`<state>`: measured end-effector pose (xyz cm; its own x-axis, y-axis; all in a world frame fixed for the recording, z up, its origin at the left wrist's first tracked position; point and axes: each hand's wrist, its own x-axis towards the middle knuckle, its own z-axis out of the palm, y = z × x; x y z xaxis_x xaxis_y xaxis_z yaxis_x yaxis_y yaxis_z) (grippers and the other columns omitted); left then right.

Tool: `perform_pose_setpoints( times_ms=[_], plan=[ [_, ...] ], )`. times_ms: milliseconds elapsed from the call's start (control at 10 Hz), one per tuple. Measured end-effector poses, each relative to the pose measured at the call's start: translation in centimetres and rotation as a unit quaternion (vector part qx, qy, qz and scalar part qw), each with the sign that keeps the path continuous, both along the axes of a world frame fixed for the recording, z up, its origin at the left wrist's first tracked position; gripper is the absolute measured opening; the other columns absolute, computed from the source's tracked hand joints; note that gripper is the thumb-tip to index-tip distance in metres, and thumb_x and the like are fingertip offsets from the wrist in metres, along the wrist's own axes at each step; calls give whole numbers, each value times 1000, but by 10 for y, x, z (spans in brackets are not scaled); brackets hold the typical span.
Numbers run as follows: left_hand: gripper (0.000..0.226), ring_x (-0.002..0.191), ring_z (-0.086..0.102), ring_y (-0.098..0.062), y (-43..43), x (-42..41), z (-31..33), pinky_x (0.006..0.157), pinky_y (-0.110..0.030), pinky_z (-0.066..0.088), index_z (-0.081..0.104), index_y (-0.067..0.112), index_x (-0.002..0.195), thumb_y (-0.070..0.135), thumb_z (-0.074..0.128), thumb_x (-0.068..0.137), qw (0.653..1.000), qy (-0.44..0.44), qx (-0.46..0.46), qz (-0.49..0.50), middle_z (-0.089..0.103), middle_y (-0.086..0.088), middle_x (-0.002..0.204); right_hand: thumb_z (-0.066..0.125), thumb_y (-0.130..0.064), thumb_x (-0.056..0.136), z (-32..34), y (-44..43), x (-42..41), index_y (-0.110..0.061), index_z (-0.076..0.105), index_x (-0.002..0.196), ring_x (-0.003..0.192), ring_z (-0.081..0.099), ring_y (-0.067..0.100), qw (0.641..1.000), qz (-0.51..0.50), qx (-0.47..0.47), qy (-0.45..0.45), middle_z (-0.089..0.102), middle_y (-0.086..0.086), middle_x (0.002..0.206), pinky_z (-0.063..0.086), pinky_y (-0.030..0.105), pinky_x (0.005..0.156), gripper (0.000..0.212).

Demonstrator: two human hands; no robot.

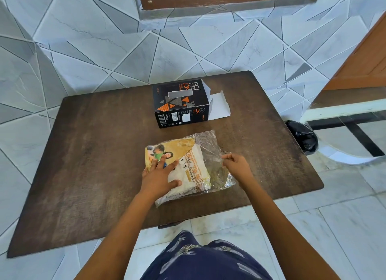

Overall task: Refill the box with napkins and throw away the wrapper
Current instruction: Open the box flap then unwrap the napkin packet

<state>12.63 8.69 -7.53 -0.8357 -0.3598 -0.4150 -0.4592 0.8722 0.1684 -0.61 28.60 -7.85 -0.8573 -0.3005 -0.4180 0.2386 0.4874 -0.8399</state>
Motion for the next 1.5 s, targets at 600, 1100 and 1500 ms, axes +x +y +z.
perform_pose_setpoints(
  times_ms=[600,1100,1500],
  plan=[
    [71,145,-3,-29,-1,1,-1,114,-54,13,11,42,144,56,48,85,1000,-2,13,5,-5,-2,159,53,-8,90,3,-7,-12,-11,54,68,63,56,15,990,-47,-110,-73,61,8,73,51,24,63,22],
    [70,145,-4,-30,-1,1,-2,113,-54,14,10,42,144,57,46,86,1000,-2,12,1,-5,-2,158,48,-11,93,16,-9,-10,-16,48,71,72,70,11,951,-68,-275,-123,75,-5,75,55,25,71,23],
    [64,143,16,-24,-22,2,5,112,-52,23,38,35,138,43,64,80,989,109,70,74,14,2,157,53,-15,90,24,1,-30,-18,68,86,53,59,1,977,43,-168,-125,73,-10,63,37,20,53,16]
  ],
)
